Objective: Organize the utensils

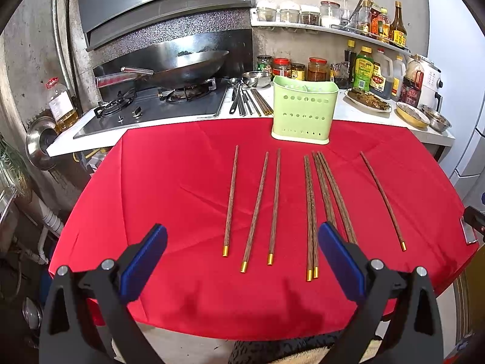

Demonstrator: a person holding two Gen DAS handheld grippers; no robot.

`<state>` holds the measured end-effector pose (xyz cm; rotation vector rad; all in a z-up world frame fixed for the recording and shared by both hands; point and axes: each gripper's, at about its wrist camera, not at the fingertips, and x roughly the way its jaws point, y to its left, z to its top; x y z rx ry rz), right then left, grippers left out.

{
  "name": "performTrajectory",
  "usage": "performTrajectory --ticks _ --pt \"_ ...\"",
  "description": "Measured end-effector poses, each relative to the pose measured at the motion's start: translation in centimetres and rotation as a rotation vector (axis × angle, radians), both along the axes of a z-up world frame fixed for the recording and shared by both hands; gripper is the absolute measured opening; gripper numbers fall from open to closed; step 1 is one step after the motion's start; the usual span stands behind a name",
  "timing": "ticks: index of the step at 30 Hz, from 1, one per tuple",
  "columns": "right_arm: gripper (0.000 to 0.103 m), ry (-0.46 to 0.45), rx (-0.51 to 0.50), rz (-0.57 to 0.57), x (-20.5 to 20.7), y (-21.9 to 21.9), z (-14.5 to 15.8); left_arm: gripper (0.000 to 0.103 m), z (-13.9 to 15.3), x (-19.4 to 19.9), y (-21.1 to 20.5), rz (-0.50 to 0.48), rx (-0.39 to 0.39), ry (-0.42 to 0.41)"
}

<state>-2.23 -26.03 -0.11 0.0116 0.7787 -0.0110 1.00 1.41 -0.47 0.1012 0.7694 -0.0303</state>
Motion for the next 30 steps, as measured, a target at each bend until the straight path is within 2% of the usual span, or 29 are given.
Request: performTrajectory --ticks 30 --pt "0.097 -0.004 -0.001 0.0 -0.09 0.02 0.19 0.097 0.44 0.01 0.21 0.002 -0.002 -0.003"
